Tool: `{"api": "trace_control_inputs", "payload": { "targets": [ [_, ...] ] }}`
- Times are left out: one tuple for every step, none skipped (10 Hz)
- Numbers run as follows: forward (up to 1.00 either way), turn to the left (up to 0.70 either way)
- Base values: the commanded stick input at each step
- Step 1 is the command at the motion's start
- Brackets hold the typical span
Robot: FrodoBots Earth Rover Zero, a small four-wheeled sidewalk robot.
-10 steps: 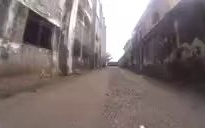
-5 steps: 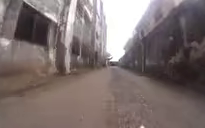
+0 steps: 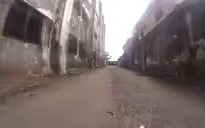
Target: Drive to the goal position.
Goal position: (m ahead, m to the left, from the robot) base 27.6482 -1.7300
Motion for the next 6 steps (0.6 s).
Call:
{"api": "trace_control_inputs", "payload": {
  "targets": [
    [0.7, 0.0],
    [0.7, 0.0],
    [0.7, 0.0],
    [0.7, 0.0],
    [0.7, 0.0],
    [0.7, 0.0]
  ]
}}
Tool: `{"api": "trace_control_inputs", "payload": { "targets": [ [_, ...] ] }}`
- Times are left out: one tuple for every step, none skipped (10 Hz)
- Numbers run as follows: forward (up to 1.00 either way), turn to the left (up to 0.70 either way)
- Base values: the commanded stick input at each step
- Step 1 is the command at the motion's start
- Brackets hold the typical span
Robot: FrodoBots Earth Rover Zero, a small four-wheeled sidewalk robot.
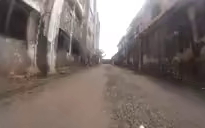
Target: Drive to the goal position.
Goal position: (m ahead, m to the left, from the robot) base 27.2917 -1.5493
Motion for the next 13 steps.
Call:
{"api": "trace_control_inputs", "payload": {
  "targets": [
    [0.7, 0.0],
    [0.7, 0.0],
    [0.7, 0.0],
    [0.7, 0.0],
    [0.7, 0.0],
    [0.7, 0.0],
    [0.7, -0.02],
    [0.7, -0.28],
    [0.7, -0.29],
    [0.7, 0.0],
    [0.7, 0.0],
    [0.7, 0.0],
    [0.7, 0.0]
  ]
}}
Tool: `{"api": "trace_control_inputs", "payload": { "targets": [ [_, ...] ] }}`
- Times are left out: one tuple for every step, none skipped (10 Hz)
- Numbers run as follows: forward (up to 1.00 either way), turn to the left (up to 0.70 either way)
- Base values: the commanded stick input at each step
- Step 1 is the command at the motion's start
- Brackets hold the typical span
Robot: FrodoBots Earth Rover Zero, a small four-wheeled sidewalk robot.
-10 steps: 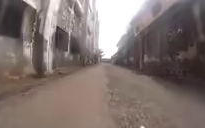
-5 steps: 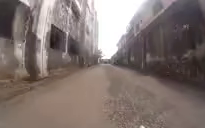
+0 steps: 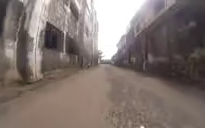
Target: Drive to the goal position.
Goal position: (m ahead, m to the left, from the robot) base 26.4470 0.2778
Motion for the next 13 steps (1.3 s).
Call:
{"api": "trace_control_inputs", "payload": {
  "targets": [
    [0.7, 0.0],
    [0.7, 0.0],
    [0.7, 0.0],
    [0.7, 0.0],
    [0.7, 0.0],
    [0.7, 0.0],
    [0.7, 0.0],
    [0.7, 0.0],
    [0.7, 0.0],
    [0.7, 0.0],
    [0.7, 0.0],
    [0.7, 0.0],
    [0.7, 0.0]
  ]
}}
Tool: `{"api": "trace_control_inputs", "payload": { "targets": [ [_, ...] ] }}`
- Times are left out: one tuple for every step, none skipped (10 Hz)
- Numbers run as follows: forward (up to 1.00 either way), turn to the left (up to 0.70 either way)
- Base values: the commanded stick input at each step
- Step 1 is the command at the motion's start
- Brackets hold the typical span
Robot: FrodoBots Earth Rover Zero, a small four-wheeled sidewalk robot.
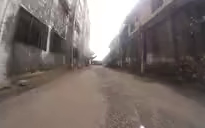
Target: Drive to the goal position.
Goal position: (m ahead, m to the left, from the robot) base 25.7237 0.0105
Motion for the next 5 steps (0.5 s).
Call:
{"api": "trace_control_inputs", "payload": {
  "targets": [
    [0.7, 0.0],
    [0.7, 0.0],
    [0.7, 0.0],
    [0.7, 0.0],
    [0.7, 0.0]
  ]
}}
